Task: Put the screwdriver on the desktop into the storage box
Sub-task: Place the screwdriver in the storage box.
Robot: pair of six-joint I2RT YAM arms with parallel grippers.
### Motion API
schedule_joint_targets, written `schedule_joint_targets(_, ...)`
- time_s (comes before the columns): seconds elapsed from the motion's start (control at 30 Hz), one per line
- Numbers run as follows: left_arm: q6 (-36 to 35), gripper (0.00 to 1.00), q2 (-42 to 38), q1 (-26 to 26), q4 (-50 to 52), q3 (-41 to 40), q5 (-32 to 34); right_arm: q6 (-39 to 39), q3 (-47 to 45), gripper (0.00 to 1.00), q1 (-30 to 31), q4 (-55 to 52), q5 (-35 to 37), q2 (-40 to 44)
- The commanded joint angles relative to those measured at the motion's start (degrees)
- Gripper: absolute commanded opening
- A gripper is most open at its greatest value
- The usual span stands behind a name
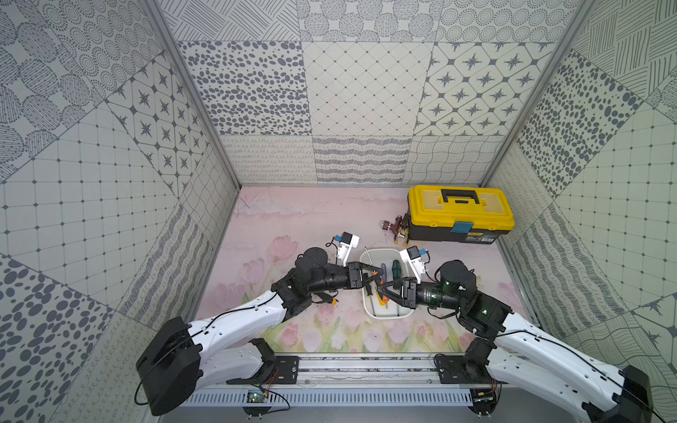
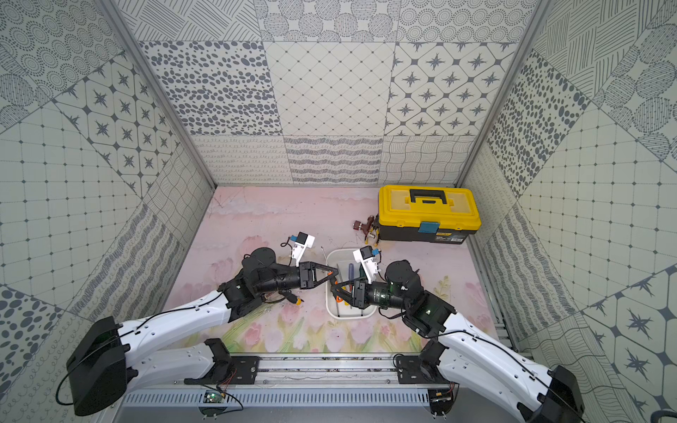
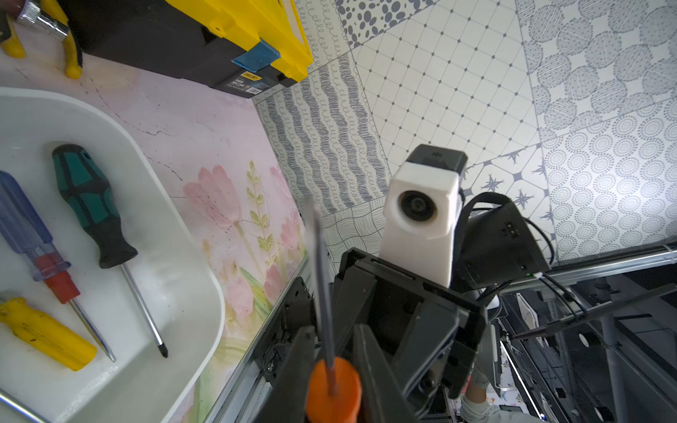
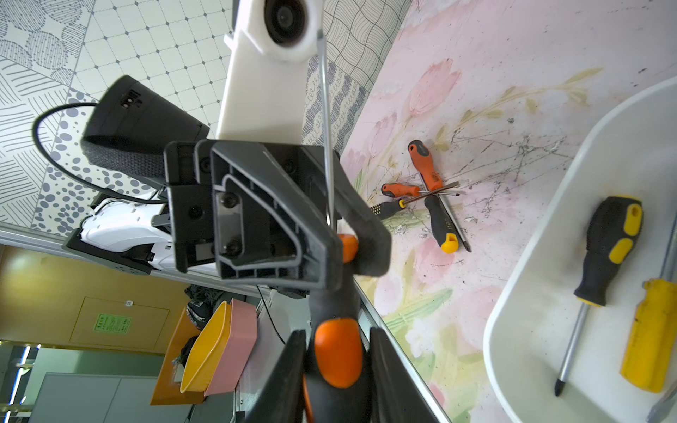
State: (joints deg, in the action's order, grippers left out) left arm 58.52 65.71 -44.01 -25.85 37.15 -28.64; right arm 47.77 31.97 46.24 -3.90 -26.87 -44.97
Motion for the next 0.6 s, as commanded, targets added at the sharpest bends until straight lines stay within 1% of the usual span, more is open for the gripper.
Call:
schedule_joint_targets(0.0,-4.71,0.65,-1.17,0.45,8.93,1.89,7.7,-1.5,2.59,0.0,-0.35,-3.34,4.53,-1.42)
schedule_joint_targets(0.03,-5.83,0.7,-1.48,0.49,12.35,2.49,9.95,-1.94,3.33,0.0,-0.35,-5.24,6.03,-2.29)
schedule_joint_targets(0.1,-7.85,0.76,-2.05,0.59,19.11,3.85,14.91,-2.81,4.77,0.0,-0.33,-9.42,9.82,-4.18)
schedule_joint_targets(0.13,-8.73,0.83,-2.5,0.48,23.34,4.64,17.88,-3.21,5.54,0.0,-0.33,-11.86,12.25,-5.37)
schedule_joint_targets(0.17,-9.39,0.87,-3.0,0.52,27.95,5.49,21.63,-3.37,6.2,0.0,-0.35,-14.09,14.76,-6.73)
schedule_joint_targets(0.27,-10.61,0.87,-3.85,0.54,39.47,7.75,32.62,-3.2,7.89,0.0,-0.2,-18.21,19.74,-11.35)
schedule_joint_targets(0.33,-10.38,0.87,-4.25,0.37,45.04,8.24,37.24,-2.85,8.67,0.0,0.08,-19.96,22.3,-13.98)
schedule_joint_targets(0.43,-9.21,0.86,-5.58,0.53,49.4,6.95,40.42,-2.72,9.64,0.0,0.99,-21.64,26.03,-16.88)
schedule_joint_targets(0.57,-7.43,0.85,-9.34,0.6,51.17,2.86,42.53,-2.64,10.52,0.0,2.05,-22.05,29.02,-19.15)
